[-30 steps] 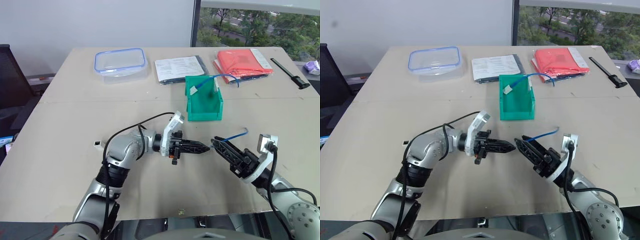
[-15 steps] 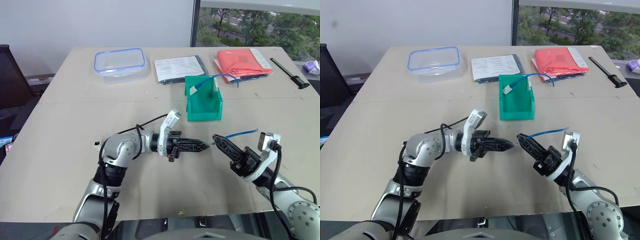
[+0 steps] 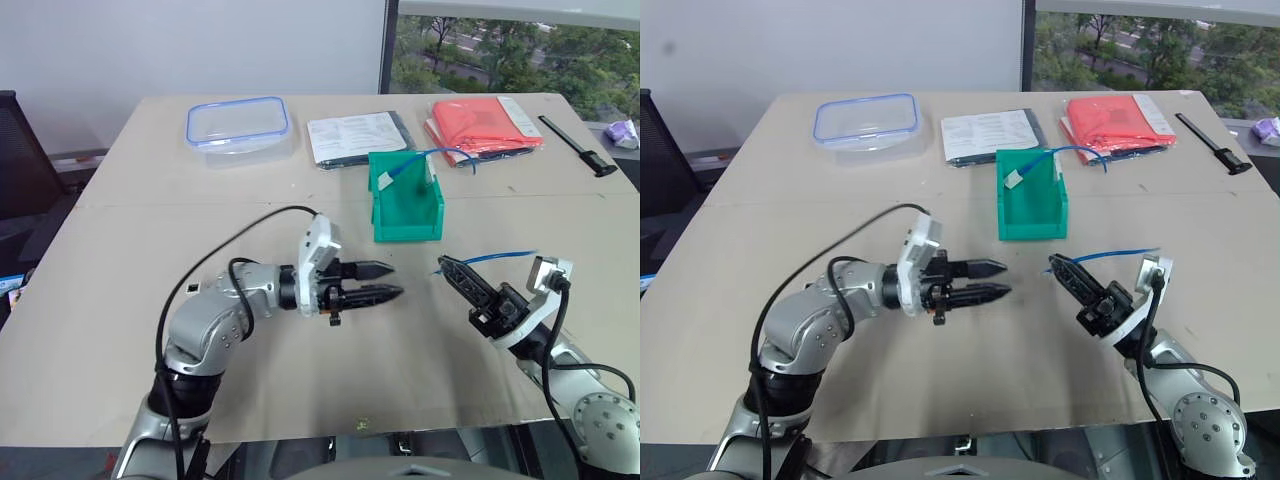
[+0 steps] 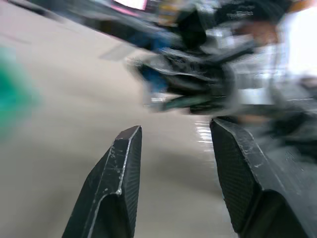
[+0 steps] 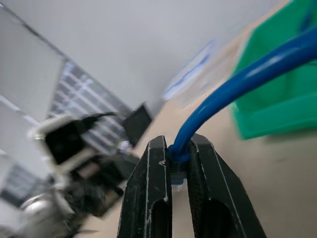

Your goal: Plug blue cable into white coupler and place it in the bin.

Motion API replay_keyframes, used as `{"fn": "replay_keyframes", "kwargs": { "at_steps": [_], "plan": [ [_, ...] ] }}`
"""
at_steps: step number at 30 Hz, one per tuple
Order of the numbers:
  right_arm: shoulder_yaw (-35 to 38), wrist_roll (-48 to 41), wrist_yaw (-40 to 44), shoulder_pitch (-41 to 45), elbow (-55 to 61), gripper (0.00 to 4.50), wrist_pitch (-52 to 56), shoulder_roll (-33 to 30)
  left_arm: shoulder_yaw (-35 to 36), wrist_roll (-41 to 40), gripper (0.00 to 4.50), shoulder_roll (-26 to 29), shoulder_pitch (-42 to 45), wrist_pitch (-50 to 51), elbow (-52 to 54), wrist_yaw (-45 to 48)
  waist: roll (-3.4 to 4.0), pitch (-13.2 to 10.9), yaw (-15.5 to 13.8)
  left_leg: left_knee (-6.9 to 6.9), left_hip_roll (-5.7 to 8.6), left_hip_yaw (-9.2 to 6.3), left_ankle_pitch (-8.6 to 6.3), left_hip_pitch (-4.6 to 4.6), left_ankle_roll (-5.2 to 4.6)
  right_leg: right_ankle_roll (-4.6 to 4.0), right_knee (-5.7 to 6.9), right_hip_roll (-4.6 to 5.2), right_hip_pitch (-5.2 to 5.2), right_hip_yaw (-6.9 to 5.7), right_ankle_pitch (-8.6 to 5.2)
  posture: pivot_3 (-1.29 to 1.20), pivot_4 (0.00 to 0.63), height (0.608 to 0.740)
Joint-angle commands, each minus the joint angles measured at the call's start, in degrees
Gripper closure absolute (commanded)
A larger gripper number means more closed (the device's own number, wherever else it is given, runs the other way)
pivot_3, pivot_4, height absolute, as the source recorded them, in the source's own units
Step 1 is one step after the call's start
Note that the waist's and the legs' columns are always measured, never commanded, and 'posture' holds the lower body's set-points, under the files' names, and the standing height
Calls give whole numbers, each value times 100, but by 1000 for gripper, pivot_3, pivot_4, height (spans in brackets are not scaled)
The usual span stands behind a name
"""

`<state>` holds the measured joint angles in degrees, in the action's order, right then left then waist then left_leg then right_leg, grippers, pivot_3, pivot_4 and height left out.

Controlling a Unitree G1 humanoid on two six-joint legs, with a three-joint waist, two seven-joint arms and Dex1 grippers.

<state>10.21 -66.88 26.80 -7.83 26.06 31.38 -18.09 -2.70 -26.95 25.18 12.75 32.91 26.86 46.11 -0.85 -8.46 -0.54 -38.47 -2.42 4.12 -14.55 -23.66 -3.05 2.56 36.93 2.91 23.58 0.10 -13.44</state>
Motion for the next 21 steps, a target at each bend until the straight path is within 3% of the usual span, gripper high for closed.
{"fn": "replay_keyframes", "kwargs": {
  "at_steps": [1,7,10,13,16,21],
  "plan": [
    [110,529,104,289,-269,4500,-390,41,445,1270,2293,-122,-823,-1263,618,-1247,0,0,-12,2,0,-2,0,-2,0,0,0,0,1,-3,0,0,150,740],
    [-84,1050,425,612,-469,4500,-437,-30,1286,1979,2293,-766,-2908,-2174,1064,-2471,-4,1,-28,8,-6,5,-1,-4,-1,1,-8,19,5,-8,1,0,150,740],
    [-155,1147,495,643,-470,4500,-397,-19,1505,1998,1486,-1148,-3822,-2532,1035,-2719,-5,3,-17,8,-9,5,-1,-4,0,-19,-9,26,5,-14,-10,0,150,740],
    [-204,1238,531,635,-479,4500,-366,23,1506,2091,70,-1417,-4553,-2892,848,-2852,-7,2,-34,6,-9,4,-2,-6,0,-22,-9,35,6,-16,-12,0,150,740],
    [-227,1275,534,633,-465,4500,-342,48,1533,2017,70,-1539,-4788,-2985,592,-2903,-7,2,-21,6,-9,5,-2,-4,1,-22,-9,67,9,-31,-13,0,150,740],
    [-242,1321,498,651,-426,4500,-322,98,2149,1587,70,-1515,-4395,-2913,-174,-3057,-7,2,-20,7,-8,3,-2,-7,0,-21,-9,56,11,-36,-14,0,150,740]
  ]
}}
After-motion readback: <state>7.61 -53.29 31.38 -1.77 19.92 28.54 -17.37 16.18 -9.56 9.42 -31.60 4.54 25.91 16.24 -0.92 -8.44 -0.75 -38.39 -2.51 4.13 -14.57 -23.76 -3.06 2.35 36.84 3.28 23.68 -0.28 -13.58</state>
